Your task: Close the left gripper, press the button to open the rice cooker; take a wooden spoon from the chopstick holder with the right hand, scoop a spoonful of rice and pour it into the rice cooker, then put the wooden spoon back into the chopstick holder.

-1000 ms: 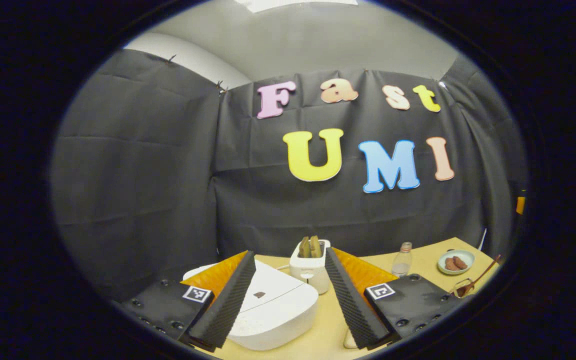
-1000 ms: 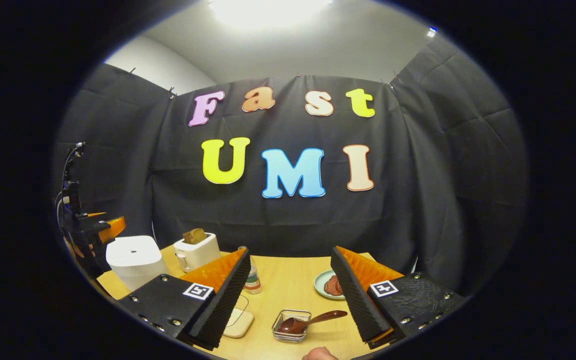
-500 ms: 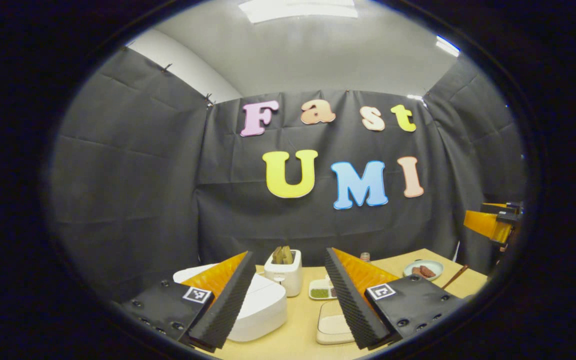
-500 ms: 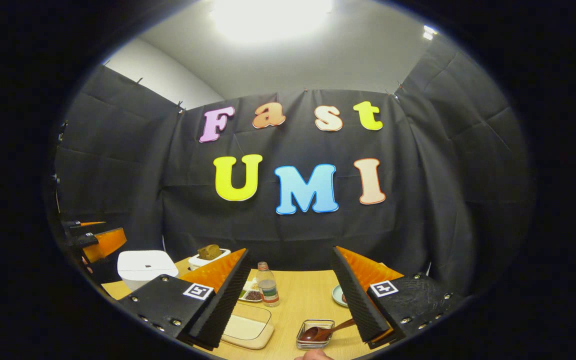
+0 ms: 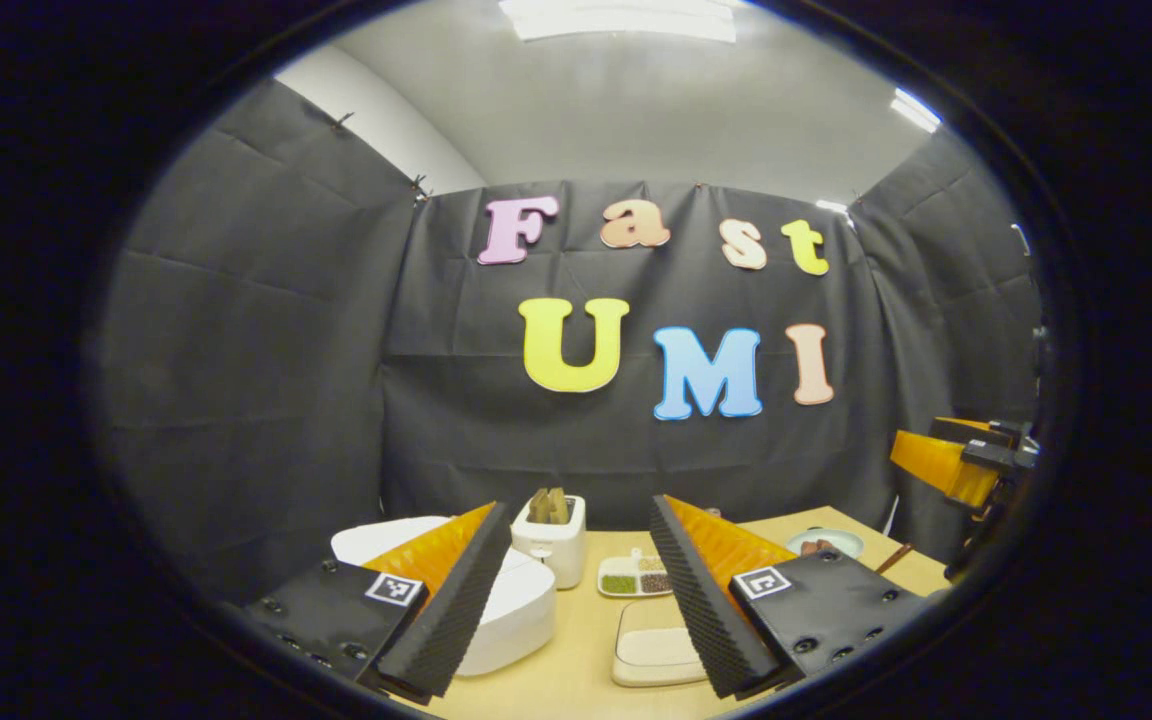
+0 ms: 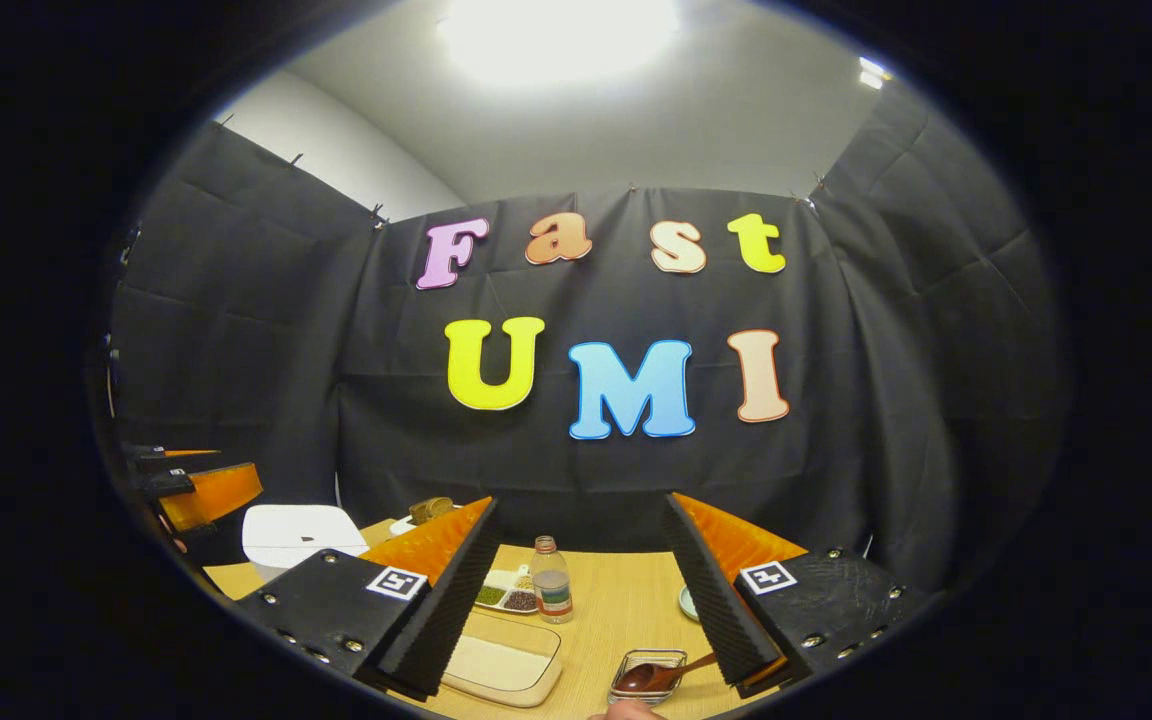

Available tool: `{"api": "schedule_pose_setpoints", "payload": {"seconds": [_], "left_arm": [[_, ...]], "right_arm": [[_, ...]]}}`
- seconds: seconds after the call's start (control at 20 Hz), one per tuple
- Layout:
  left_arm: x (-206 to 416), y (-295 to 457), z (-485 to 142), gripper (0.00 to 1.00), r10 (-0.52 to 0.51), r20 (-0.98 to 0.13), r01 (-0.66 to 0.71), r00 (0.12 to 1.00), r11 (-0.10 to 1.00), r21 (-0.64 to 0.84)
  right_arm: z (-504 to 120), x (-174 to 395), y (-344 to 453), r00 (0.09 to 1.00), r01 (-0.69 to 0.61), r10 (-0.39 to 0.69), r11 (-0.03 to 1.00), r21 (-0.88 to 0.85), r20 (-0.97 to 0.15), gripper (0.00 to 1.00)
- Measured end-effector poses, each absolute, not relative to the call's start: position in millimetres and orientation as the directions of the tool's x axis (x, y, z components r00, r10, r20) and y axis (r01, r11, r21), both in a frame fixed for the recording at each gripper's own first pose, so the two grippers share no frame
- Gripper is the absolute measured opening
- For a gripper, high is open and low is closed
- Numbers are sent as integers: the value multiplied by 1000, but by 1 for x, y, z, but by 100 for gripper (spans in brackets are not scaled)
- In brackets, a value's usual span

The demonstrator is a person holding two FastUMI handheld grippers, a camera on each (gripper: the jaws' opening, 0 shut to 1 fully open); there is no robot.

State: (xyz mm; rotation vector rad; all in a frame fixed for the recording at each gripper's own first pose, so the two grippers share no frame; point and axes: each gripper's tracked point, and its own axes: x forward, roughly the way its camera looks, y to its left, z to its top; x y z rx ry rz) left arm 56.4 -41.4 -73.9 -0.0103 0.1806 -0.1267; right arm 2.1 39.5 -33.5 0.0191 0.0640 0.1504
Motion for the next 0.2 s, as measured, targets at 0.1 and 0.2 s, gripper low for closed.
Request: {"api": "schedule_pose_setpoints", "payload": {"seconds": [0.1, 0.2], "left_arm": [[58, -40, -68, 96, -132, -165, 130, 977, 991, -24], [59, -41, -63, 97, -142, -152, 140, 978, 990, -25]], "right_arm": [[-34, 1, 43, 987, -149, 150, 989, 21, -63, 98], [-33, 1, 45, 988, -143, 144, 989, 25, -63, 98]]}}
